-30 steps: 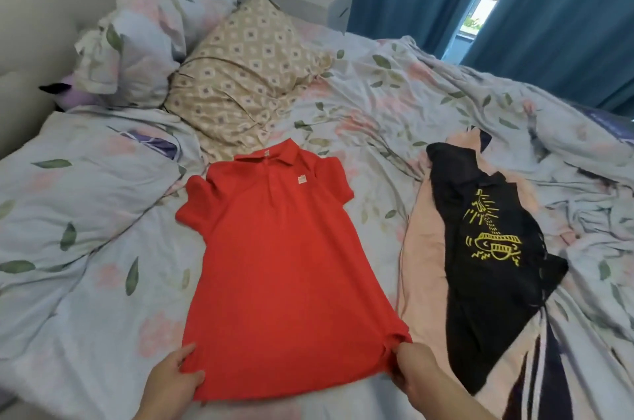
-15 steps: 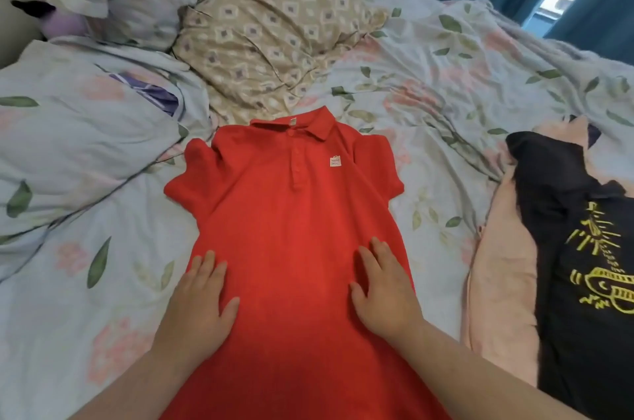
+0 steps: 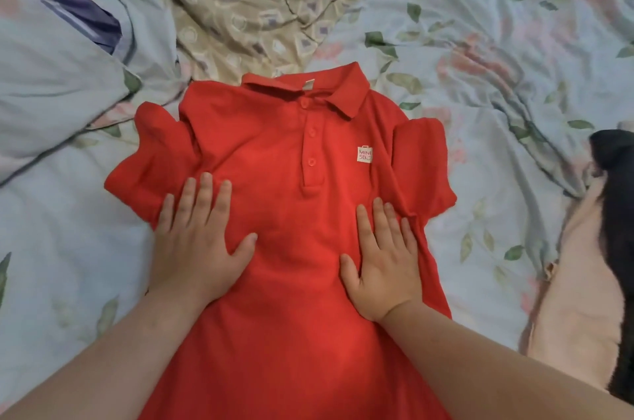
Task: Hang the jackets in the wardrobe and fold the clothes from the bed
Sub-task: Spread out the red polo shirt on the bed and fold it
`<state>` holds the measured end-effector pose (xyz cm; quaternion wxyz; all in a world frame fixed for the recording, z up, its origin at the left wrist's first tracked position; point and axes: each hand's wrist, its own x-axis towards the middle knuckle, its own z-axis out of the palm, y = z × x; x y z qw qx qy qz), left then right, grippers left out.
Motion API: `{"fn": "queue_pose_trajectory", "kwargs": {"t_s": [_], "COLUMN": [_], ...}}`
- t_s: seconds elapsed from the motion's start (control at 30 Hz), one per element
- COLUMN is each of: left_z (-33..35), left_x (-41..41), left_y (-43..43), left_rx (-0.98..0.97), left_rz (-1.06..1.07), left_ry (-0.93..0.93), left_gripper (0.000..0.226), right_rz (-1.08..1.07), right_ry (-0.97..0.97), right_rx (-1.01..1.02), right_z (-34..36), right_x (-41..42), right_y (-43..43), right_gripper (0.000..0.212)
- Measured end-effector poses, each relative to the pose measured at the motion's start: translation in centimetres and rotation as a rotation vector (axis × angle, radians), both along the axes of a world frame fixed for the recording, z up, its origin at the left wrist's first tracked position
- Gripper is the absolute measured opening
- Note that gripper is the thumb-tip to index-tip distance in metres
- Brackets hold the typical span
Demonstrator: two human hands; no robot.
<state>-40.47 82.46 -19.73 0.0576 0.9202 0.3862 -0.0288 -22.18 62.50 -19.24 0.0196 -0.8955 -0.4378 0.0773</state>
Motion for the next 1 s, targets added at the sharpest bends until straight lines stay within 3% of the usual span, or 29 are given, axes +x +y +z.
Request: {"fn": "queue_pose_trajectory", "kwargs": {"t_s": [0.43, 0.63, 0.77, 0.9, 1.0], "left_z": [-0.2, -1.5, -0.9, 1.0, 2.3], "left_x": [0.2, -0.2, 0.5, 7.5, 16.2], "left_y": [0.0, 0.4, 0.2, -3.0, -6.3], "left_rx": [0.004, -0.026, 0.003, 0.072, -0.061], "left_rz": [0.016, 0.034, 0.092, -0.075, -0.194], "left_ry": [-0.060, -0.047, -0.125, -0.344, -0.411], "left_gripper": [0.088, 0.088, 0.087, 0.074, 0.064], "right_rz": [0.032, 0.045, 0.062, 0.014, -0.274], "right_ry": [-0.012, -0.039, 0.055, 0.271, 0.238], "right_rx": [0.006, 0.145, 0.423, 0.803, 0.742], "right_z": [0.1, 0.3, 0.8, 3.2, 5.0], "right_x": [0.3, 0.3, 1.0, 7.6, 15.2], "right_y": [-0.1, -0.2, -0.5, -0.7, 0.4], "right_gripper": [0.080, 0.080, 0.065, 0.023, 0.023]}}
